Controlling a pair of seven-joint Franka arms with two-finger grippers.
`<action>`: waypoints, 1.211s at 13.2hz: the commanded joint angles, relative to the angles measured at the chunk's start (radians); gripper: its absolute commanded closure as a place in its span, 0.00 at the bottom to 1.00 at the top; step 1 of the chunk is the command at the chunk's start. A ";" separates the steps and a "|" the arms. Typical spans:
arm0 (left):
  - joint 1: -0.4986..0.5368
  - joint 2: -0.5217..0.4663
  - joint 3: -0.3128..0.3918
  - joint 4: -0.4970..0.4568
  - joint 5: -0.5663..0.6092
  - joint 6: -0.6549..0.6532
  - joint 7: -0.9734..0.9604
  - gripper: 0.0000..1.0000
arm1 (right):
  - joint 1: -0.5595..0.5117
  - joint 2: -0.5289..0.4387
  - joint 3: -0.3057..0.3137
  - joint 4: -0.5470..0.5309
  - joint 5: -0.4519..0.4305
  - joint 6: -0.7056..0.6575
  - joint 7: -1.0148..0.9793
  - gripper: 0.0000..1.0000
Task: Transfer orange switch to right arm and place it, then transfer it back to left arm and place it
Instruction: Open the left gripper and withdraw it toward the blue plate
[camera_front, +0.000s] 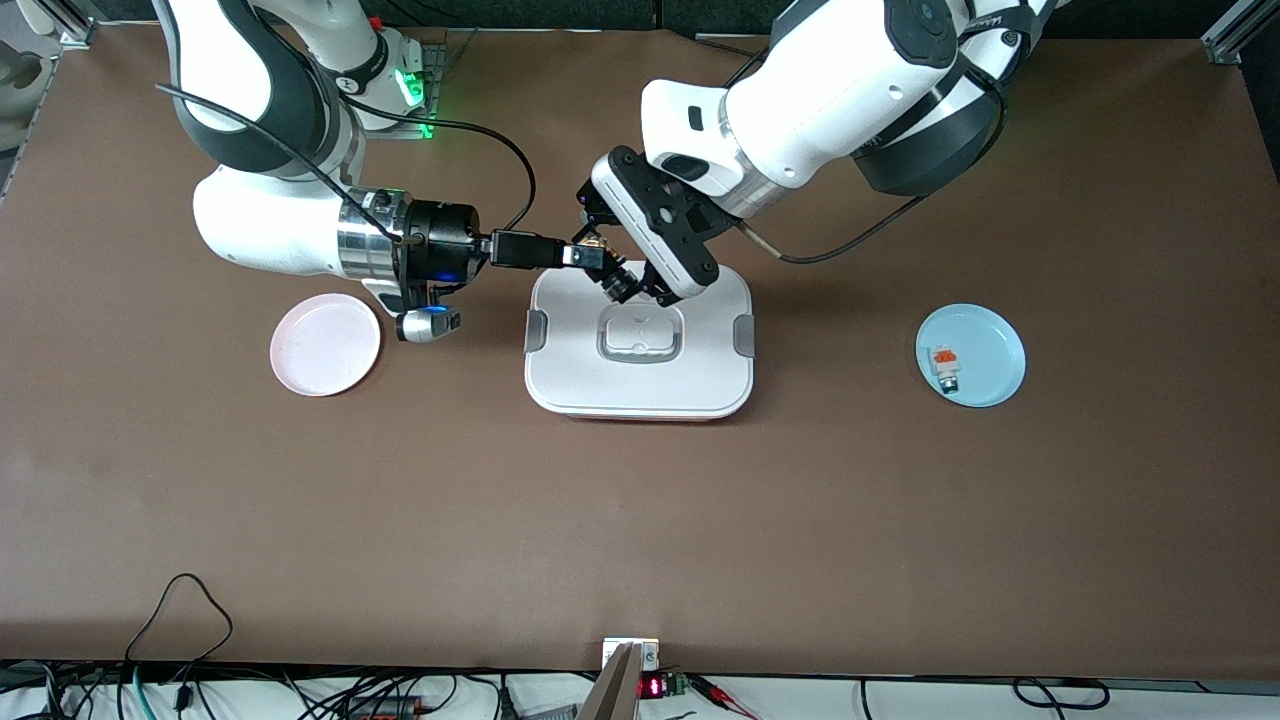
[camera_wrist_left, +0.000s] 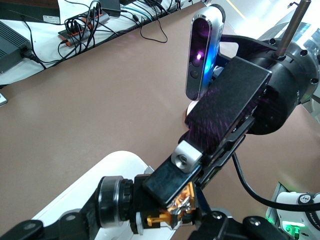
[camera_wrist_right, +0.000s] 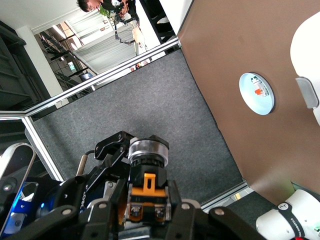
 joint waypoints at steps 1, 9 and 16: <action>0.000 -0.011 -0.001 -0.008 0.028 -0.001 -0.016 0.74 | 0.012 -0.008 -0.003 -0.008 0.009 0.012 -0.040 0.64; 0.003 -0.017 0.002 -0.008 0.037 -0.036 -0.016 0.00 | 0.012 -0.010 -0.003 -0.006 0.009 0.012 -0.042 0.64; 0.100 -0.084 0.000 -0.005 0.176 -0.400 -0.020 0.00 | 0.001 -0.004 -0.048 -0.008 -0.005 0.000 -0.073 0.66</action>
